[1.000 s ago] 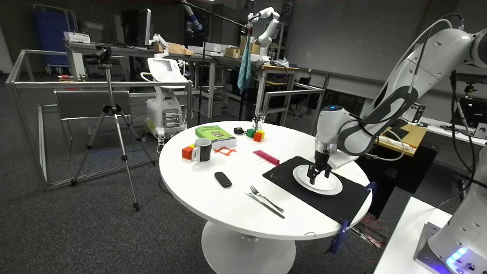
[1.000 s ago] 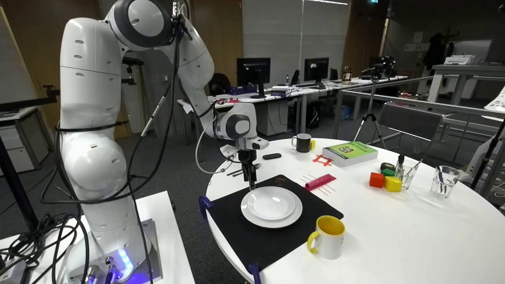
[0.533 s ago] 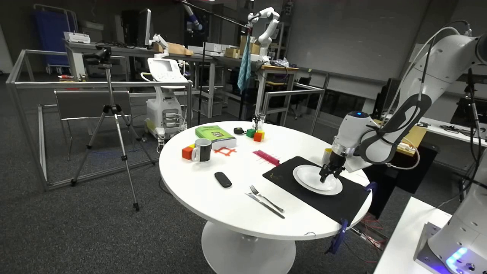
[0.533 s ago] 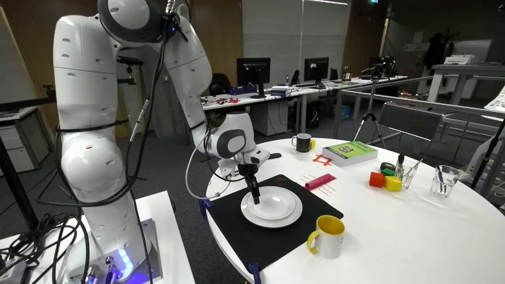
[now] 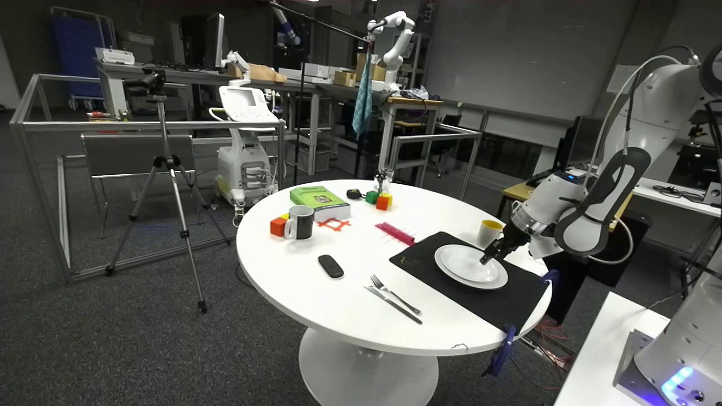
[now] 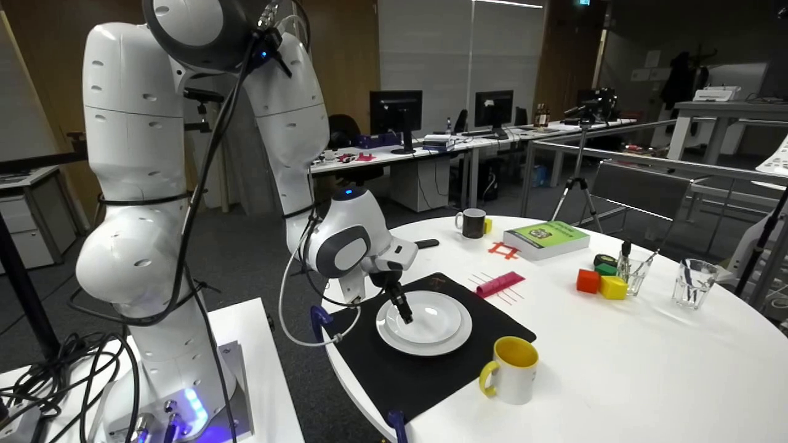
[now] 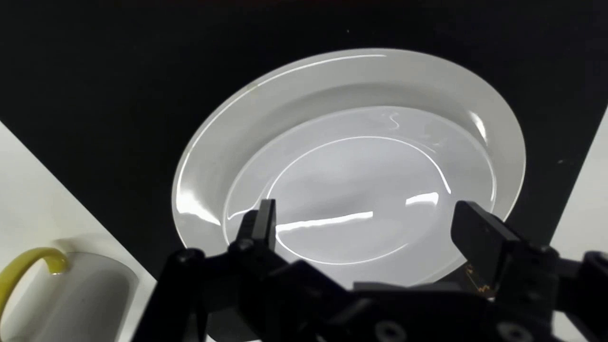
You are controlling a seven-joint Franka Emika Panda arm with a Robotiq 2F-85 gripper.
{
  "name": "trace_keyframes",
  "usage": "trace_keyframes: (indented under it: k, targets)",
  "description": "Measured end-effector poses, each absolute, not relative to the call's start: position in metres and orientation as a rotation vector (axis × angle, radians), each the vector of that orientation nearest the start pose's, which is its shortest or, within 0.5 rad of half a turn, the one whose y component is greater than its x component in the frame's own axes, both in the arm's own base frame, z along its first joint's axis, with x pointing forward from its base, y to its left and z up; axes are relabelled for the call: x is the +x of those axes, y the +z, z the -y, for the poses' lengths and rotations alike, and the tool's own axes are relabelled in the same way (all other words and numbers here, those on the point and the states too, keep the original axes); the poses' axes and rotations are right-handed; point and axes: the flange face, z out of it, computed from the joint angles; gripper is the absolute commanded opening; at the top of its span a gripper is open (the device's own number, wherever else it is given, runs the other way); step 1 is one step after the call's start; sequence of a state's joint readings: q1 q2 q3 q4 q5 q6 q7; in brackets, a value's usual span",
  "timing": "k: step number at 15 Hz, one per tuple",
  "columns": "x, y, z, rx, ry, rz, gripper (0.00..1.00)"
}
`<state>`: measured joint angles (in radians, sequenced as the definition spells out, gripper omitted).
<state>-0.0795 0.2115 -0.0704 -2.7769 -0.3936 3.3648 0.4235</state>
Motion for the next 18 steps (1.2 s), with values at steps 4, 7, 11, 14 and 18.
trace_keyframes:
  k: [4,7,11,14,18]
  targets:
    - [0.394,0.182,0.027,-2.966,-0.609,-0.147,1.0]
    - [0.391,0.18,0.031,-2.954,-0.593,-0.142,1.0]
    - [0.391,0.178,0.026,-2.954,-0.583,-0.129,1.0]
    - [0.391,0.178,0.026,-2.954,-0.583,-0.129,1.0]
    - [0.391,0.178,0.026,-2.954,-0.583,-0.129,1.0]
